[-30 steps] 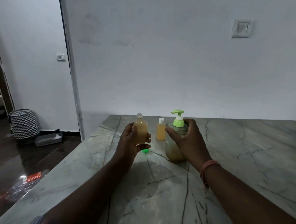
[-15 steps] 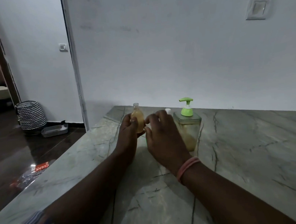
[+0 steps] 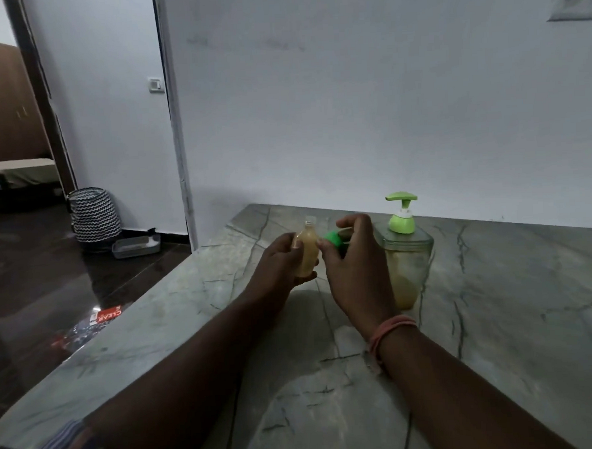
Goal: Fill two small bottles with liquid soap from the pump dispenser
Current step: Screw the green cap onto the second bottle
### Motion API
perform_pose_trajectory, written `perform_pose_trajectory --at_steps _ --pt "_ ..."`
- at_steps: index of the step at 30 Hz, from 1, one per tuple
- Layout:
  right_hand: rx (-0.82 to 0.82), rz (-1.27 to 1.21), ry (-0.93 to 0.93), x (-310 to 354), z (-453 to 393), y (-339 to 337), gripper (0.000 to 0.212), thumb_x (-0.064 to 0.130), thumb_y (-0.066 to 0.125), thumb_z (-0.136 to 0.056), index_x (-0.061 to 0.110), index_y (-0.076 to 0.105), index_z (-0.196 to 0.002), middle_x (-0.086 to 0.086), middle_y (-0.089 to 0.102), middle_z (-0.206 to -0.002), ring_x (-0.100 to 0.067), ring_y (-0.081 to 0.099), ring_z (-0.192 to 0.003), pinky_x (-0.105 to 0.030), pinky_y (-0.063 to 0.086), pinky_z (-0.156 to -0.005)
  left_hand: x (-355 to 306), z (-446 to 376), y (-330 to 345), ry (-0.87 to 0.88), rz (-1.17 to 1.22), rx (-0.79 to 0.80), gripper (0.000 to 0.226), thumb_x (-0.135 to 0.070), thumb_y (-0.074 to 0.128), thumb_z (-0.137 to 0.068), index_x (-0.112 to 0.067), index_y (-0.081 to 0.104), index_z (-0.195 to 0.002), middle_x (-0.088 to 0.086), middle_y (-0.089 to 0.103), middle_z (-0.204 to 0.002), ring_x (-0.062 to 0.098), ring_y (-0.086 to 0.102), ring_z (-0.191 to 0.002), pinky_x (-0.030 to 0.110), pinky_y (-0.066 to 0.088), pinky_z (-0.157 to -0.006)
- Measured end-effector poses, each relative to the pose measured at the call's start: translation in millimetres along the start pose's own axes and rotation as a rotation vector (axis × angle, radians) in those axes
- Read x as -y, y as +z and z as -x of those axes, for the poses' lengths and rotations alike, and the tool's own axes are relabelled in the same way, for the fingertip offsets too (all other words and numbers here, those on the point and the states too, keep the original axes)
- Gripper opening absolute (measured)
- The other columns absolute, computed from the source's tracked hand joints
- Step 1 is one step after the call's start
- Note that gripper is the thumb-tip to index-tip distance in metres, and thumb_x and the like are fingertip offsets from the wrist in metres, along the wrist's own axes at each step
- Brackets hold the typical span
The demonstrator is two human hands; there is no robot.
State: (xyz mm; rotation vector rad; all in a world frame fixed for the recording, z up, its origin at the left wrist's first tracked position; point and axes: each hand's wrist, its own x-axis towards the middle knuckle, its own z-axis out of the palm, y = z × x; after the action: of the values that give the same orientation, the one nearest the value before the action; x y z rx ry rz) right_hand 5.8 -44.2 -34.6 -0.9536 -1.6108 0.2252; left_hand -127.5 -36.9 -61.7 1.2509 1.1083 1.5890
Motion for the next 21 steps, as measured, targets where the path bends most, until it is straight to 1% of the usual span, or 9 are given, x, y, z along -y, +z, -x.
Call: perform_pose_trajectory --at_steps 2,4,7,9,11,13,16,19,21 --pt "-0.039 -0.015 -0.09 8.5 -1.4 -5.6 0.025 0.016 0.069 -0.085 0.018 0.055 -0.106 0.007 0.057 -0.098 -0.004 0.056 -0.089 -0.01 0.046 -0.075 0.3 3.5 0.2 0.001 0.014 0.041 0.026 -0.012 0.041 -0.111 -0.016 0.066 -0.116 0.01 0.073 -0.11 0.026 0.072 -0.101 0.047 0.061 -0.091" --pt "-0.088 -0.004 -0.169 16.5 -4.0 -10.2 0.022 0.01 0.065 -0.087 0.015 0.061 -0.108 0.001 0.055 -0.106 -0.007 0.054 -0.098 -0.016 0.045 -0.086 -1.6 7.9 1.8 0.005 0.04 0.095 0.025 -0.014 0.042 -0.111 -0.017 0.066 -0.117 -0.001 0.079 -0.099 0.017 0.077 -0.092 0.036 0.063 -0.079" --pt "-0.1 0.02 -0.184 25.2 -9.0 -16.3 0.032 -0.001 0.055 -0.09 0.013 0.061 -0.119 -0.004 0.049 -0.116 -0.01 0.05 -0.109 -0.011 0.039 -0.092 -5.7 14.1 5.5 0.026 0.07 0.179 0.023 -0.019 0.046 -0.107 -0.017 0.067 -0.117 -0.006 0.08 -0.096 0.015 0.077 -0.09 0.029 0.061 -0.074" --pt "-0.065 0.026 -0.189 25.3 -10.1 -20.5 0.04 -0.005 0.052 -0.089 0.012 0.057 -0.126 -0.004 0.051 -0.119 -0.012 0.049 -0.112 -0.008 0.036 -0.093 -7.8 16.1 7.7 0.051 0.076 0.208 0.023 -0.023 0.049 -0.103 -0.016 0.068 -0.115 -0.004 0.079 -0.096 0.016 0.076 -0.09 0.031 0.062 -0.075" --pt "-0.01 -0.023 -0.179 24.9 -9.9 -25.2 0.043 -0.004 0.051 -0.09 0.014 0.052 -0.129 -0.002 0.054 -0.123 -0.011 0.048 -0.116 -0.014 0.038 -0.096 -9.8 16.3 8.5 0.061 0.053 0.215 0.026 -0.029 0.053 -0.097 -0.017 0.067 -0.116 -0.004 0.078 -0.095 0.017 0.075 -0.09 0.037 0.063 -0.078" --pt "0.044 -0.041 -0.19 24.1 -9.4 -28.4 0.043 -0.005 0.051 -0.088 0.014 0.054 -0.126 0.0 0.057 -0.121 -0.011 0.05 -0.115 -0.019 0.04 -0.097 -10.0 16.2 8.1 0.081 0.024 0.223 0.028 -0.03 0.053 -0.095 -0.016 0.066 -0.116 -0.003 0.077 -0.093 0.018 0.074 -0.088 0.041 0.062 -0.081" --pt "0.109 -0.013 -0.207 22.0 -7.9 -29.1 0.042 -0.009 0.051 -0.085 0.014 0.061 -0.119 0.001 0.059 -0.115 -0.008 0.052 -0.109 -0.013 0.041 -0.092 -11.4 18.1 8.4 0.089 0.009 0.22 0.027 -0.029 0.052 -0.095 -0.017 0.066 -0.114 -0.003 0.077 -0.09 0.017 0.073 -0.085 0.044 0.059 -0.08" --pt "0.111 -0.033 -0.137 21.1 -9.1 -27.7 0.039 -0.004 0.055 -0.086 0.018 0.06 -0.118 0.004 0.06 -0.114 -0.005 0.053 -0.107 -0.018 0.045 -0.091 -13.8 19.7 9.2 0.109 -0.023 0.207 0.026 -0.032 0.052 -0.093 -0.019 0.066 -0.111 -0.001 0.076 -0.09 0.02 0.071 -0.085 0.049 0.058 -0.082" --pt "0.104 -0.066 -0.085 18.7 -11.3 -26.3 0.033 0.007 0.062 -0.087 0.02 0.06 -0.117 0.005 0.061 -0.113 -0.006 0.055 -0.104 -0.022 0.048 -0.089 -14.5 20.1 10.2 0.133 -0.022 0.2 0.026 -0.034 0.053 -0.093 -0.021 0.066 -0.111 0.003 0.073 -0.098 0.025 0.071 -0.09 0.054 0.059 -0.086"
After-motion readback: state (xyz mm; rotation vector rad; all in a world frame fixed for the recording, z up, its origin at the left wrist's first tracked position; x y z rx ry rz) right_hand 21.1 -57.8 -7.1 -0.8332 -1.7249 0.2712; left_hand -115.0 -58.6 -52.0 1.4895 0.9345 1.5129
